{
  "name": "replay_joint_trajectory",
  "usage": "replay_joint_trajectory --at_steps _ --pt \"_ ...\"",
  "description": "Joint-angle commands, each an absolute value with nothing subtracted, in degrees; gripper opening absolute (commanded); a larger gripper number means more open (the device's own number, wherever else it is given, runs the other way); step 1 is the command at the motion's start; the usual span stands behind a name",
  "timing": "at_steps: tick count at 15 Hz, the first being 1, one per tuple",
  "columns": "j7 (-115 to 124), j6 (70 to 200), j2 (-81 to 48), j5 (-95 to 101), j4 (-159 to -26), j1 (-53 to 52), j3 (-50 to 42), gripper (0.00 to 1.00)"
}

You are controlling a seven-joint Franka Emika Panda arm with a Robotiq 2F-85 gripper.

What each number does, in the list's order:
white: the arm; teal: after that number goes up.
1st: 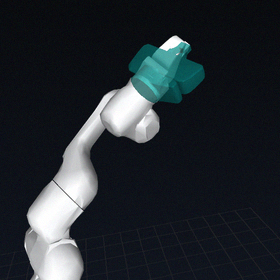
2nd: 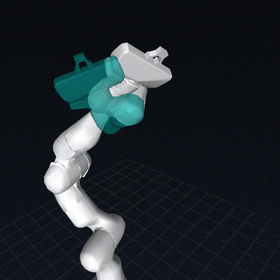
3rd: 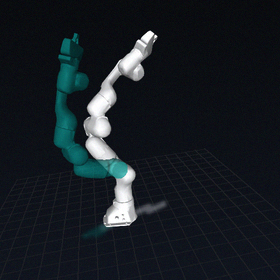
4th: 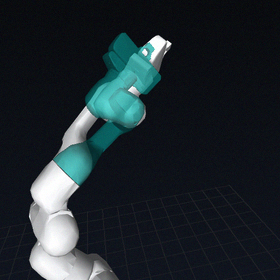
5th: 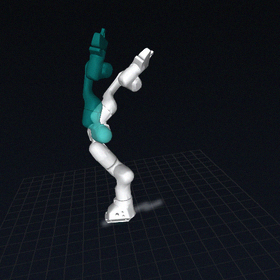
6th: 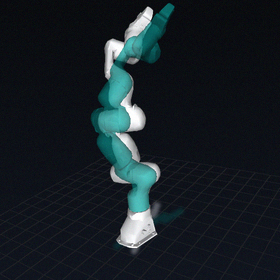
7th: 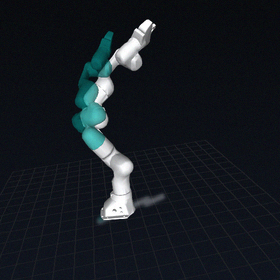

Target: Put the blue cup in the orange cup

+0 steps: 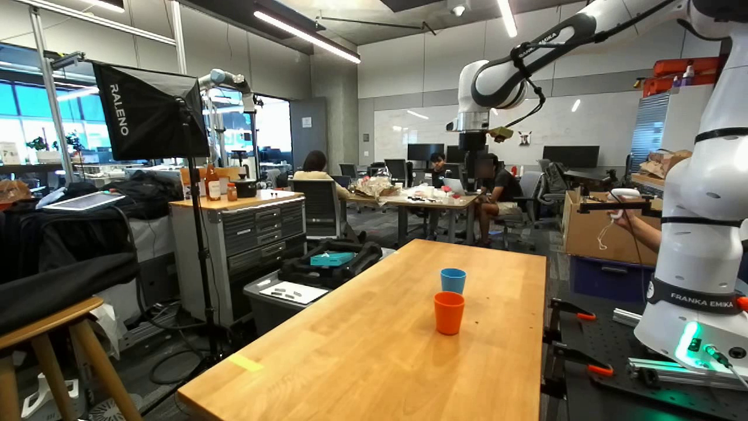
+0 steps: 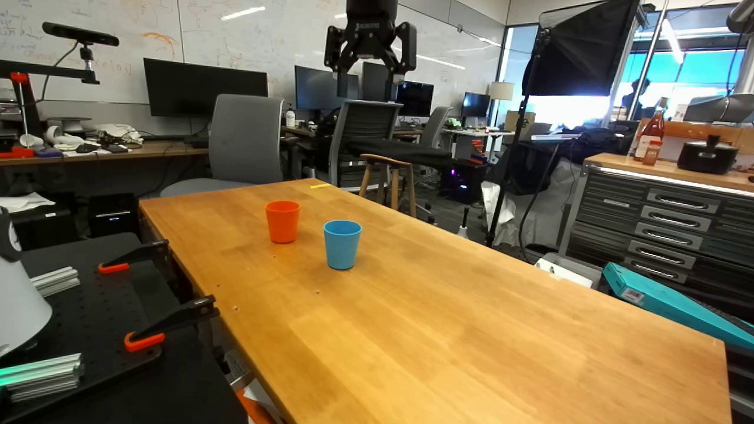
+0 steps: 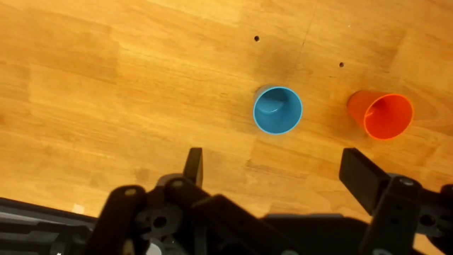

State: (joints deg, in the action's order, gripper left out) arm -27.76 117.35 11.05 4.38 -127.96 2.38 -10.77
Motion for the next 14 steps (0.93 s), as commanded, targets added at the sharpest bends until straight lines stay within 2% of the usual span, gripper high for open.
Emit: replay_joint_trajectory --at_steps 1,14 --pt "-23.3 122.2 7.0 7.5 -129.7 2.0 -7.1 1.00" --pt "-23.2 133.2 -8.9 9.1 -134.0 1.9 -2.4 1.00"
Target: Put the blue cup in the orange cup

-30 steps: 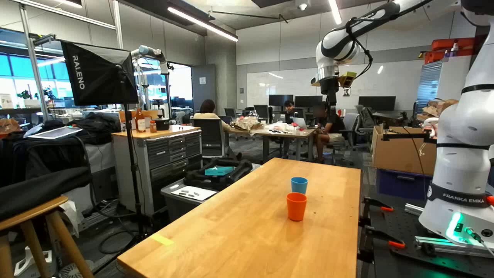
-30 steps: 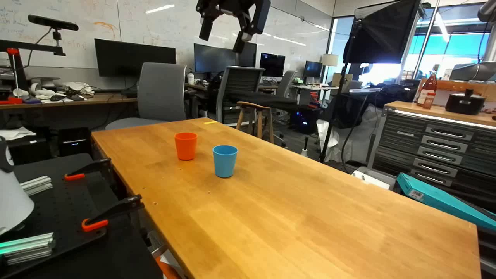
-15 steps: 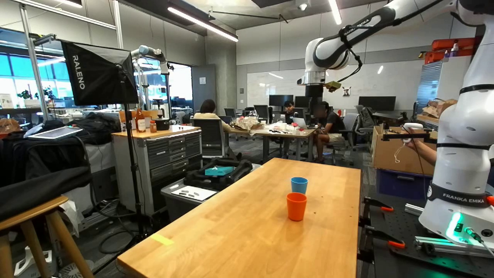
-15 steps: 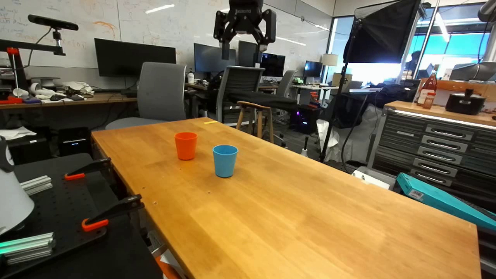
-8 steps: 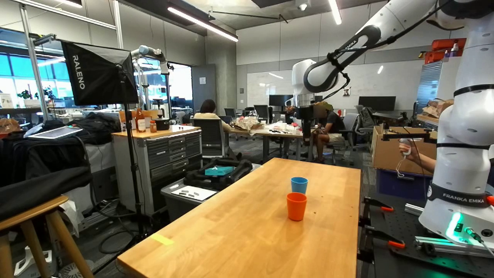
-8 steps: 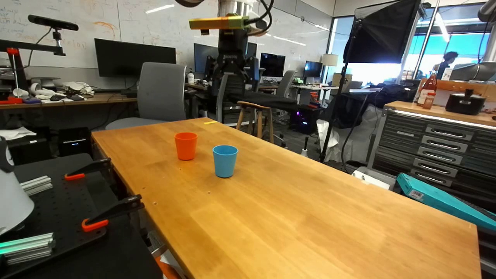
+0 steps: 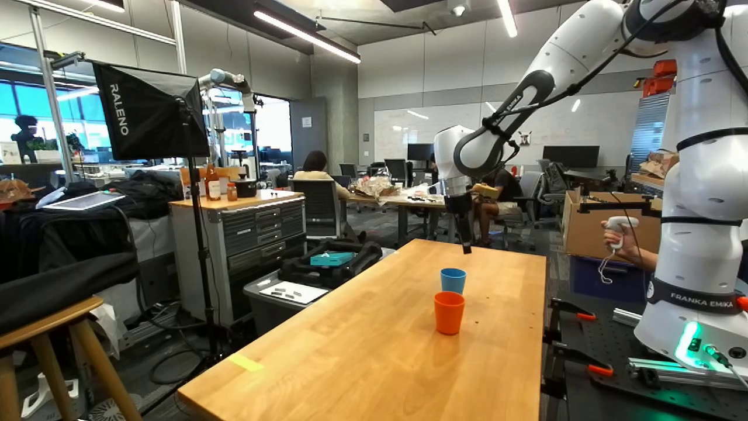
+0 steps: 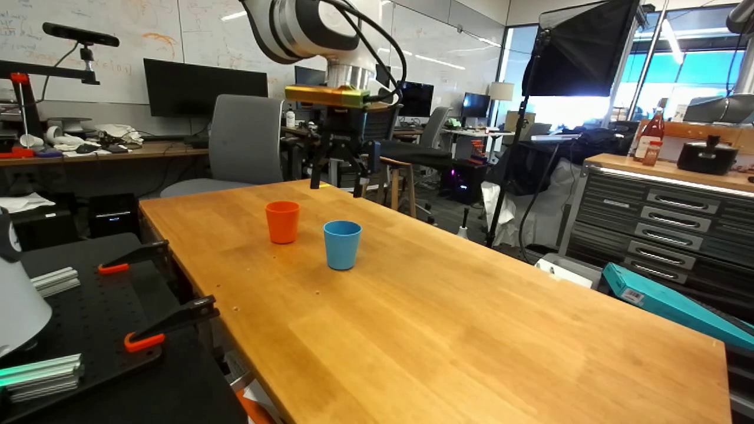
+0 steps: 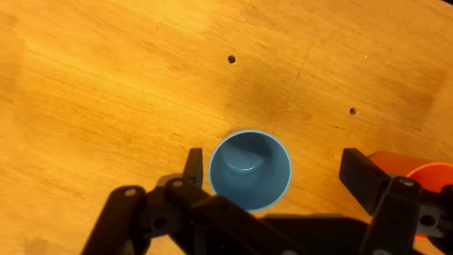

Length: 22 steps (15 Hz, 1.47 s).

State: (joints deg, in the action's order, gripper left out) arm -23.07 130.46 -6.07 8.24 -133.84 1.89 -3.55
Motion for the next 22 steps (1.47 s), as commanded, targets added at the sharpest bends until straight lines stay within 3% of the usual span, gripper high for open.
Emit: replay_joint_trajectory --at_steps 1,11,12,13,22 --pt "-23.0 134.0 -9.9 9.5 -134.2 1.8 -1.9 1.00" --pt "-20.7 140.6 -16.6 13.7 -133.5 0.1 0.3 1.00" --pt "-20.2 141.2 -17.1 14.5 -133.3 -0.2 0.1 0.75" --pt "-19.7 141.7 -17.6 15.2 -133.1 -0.3 0.0 0.74" --pt "-18.1 140.6 -21.5 14.2 -128.3 1.6 -0.4 0.05"
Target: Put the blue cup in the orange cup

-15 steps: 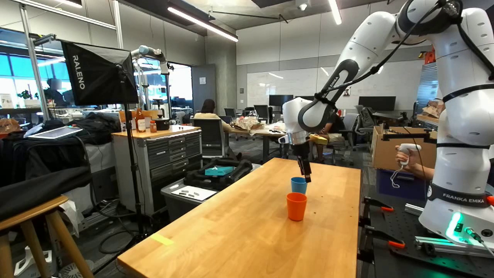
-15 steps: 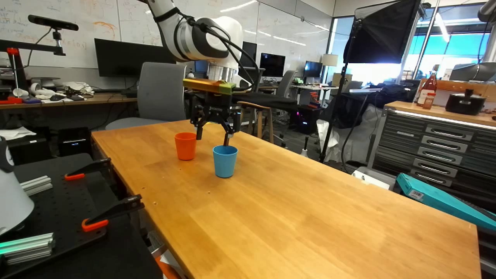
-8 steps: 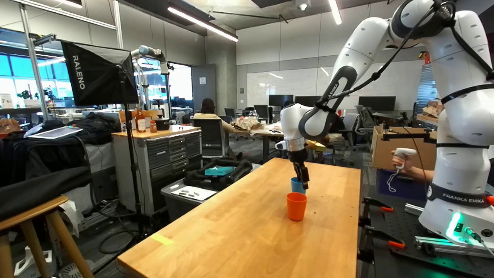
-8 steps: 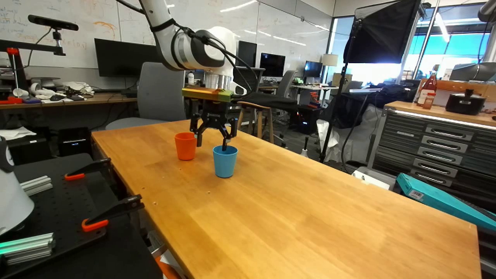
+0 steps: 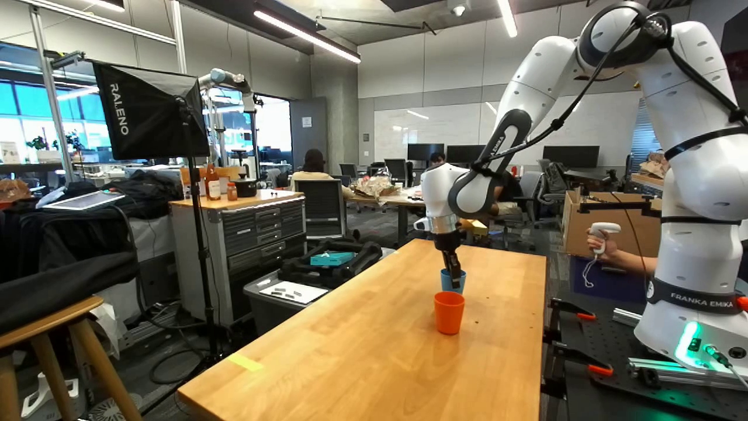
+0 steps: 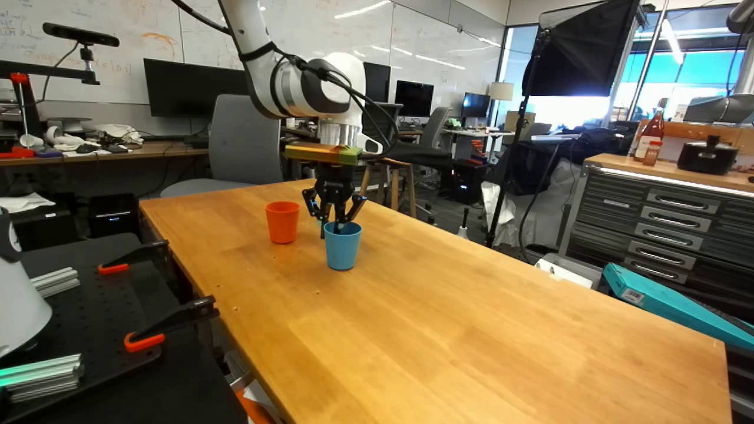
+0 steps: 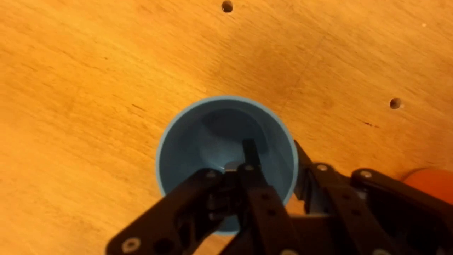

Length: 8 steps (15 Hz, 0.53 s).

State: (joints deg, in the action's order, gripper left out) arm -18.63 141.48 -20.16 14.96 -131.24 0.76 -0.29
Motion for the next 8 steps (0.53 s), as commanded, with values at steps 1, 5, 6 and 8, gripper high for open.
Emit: replay_joint_trajectory --at_steps 1,5,6,8 --pt "-18.0 140.5 -21.2 14.1 -128.1 1.8 -0.4 0.04" --pt "-18.6 139.2 -20.2 13.0 -127.2 2.7 -0.1 0.04" --pt "-19.3 138.2 -19.5 11.9 -127.0 3.2 0.2 0.05" --pt "-20.9 135.2 -17.3 9.2 -126.5 4.4 0.5 0.05"
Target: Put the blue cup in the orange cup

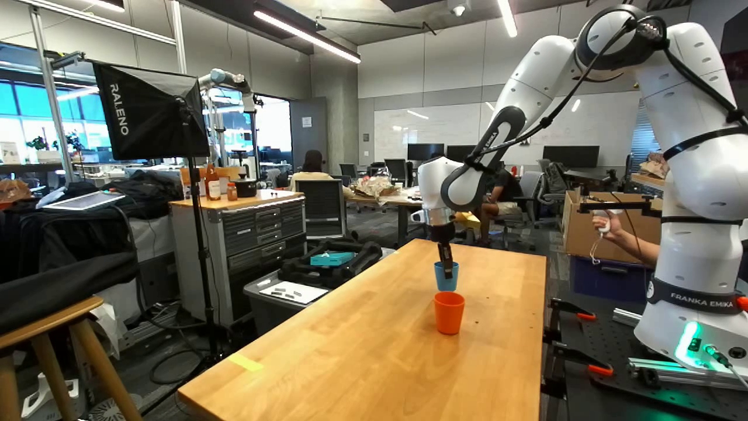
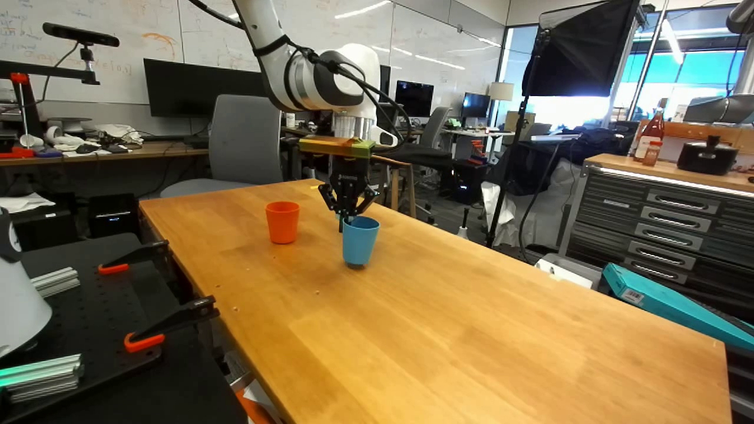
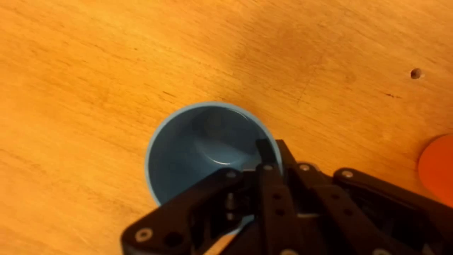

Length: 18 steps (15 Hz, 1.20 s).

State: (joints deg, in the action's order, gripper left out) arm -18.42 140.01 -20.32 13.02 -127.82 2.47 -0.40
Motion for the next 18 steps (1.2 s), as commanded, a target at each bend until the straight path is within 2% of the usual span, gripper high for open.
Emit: replay_joint_trajectory --at_steps 1,8,18 --pt "-22.5 133.1 -15.4 6.6 -126.1 5.5 0.9 0.05" --pt "-29.1 120.1 -2.3 -4.9 -124.7 6.8 -0.4 0.04" --pt "-31.5 115.4 5.8 -5.9 -131.0 1.3 -0.1 0.04"
